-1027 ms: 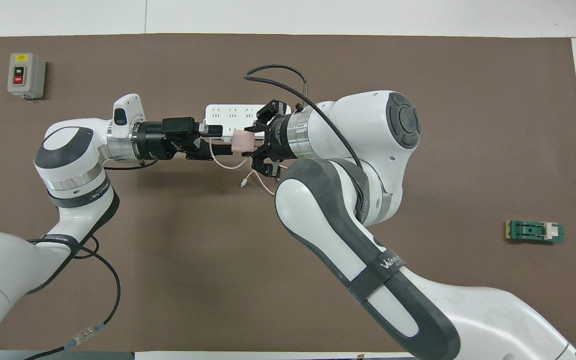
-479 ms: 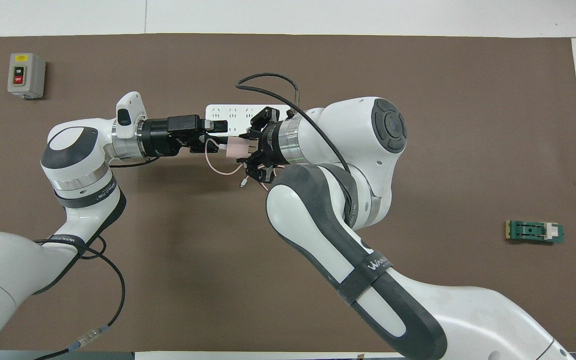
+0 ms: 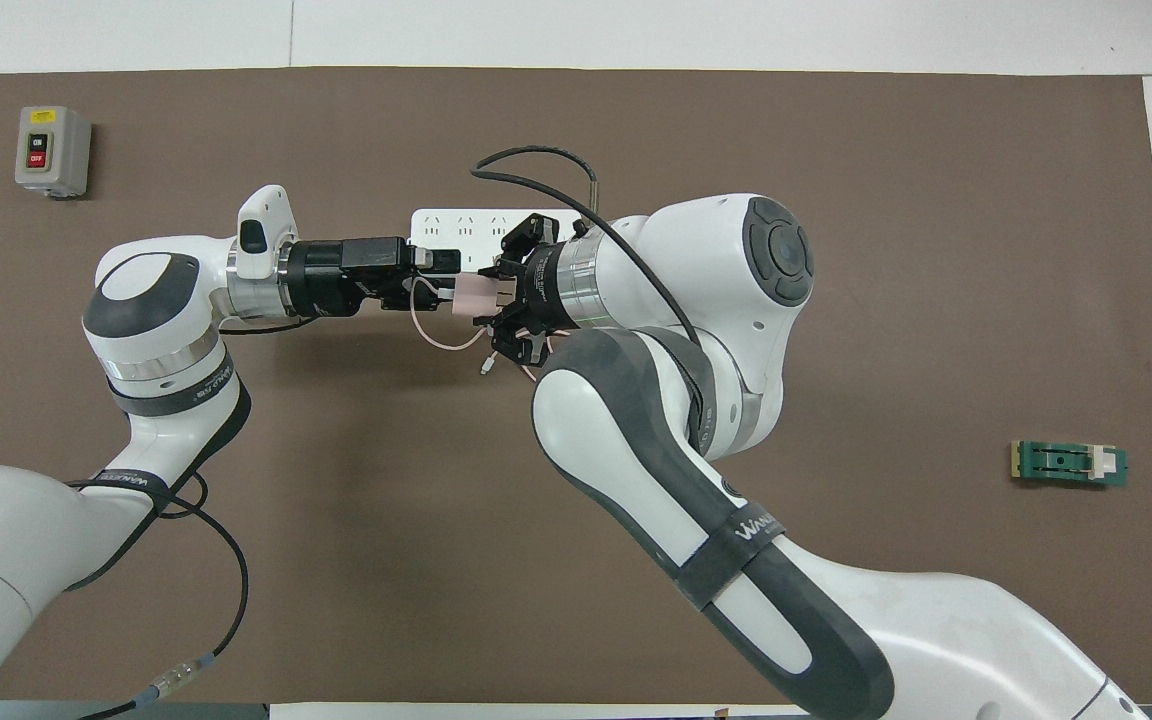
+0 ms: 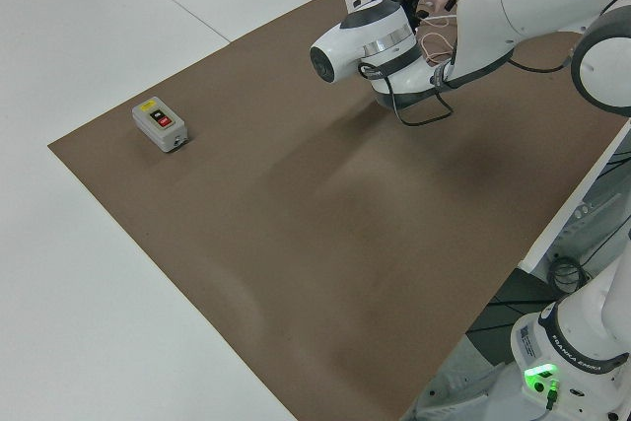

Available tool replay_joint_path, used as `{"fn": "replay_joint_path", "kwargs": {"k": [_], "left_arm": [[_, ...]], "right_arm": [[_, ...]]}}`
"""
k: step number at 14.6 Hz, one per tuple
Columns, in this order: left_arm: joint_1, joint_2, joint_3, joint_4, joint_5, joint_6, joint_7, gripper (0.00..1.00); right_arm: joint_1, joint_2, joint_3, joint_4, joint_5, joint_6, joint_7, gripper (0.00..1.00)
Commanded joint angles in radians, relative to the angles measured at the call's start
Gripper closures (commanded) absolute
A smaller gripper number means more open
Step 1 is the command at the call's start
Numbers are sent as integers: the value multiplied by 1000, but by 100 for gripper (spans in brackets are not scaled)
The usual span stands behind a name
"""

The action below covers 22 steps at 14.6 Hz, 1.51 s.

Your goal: Plug charger into power strip

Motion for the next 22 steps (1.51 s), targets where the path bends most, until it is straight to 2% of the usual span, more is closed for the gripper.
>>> {"fn": "replay_joint_path", "kwargs": {"k": [1,3,6,13,21,22], "left_arm": [[-30,-47,15,-3,48,62,-13,1],[-42,-54,15,2,102,99,-28,5],[-51,-57,15,2,134,112,-30,5],[-39,-80,15,2,136,230,-42,5],[-48,-85,17,-7,145,190,-42,5],[-48,-88,15,-9,146,188,-42,11]], "right_arm": [[2,-3,1,-7,-5,18,18,98],[2,-3,-1,-15,-7,16,25,98],[2,-3,-1,-15,-65,12,74,98],[2,-3,1,-15,-79,10,81,98],[2,-3,1,-16,-79,13,81,98],[2,-3,1,-16,-79,13,81,98]]}}
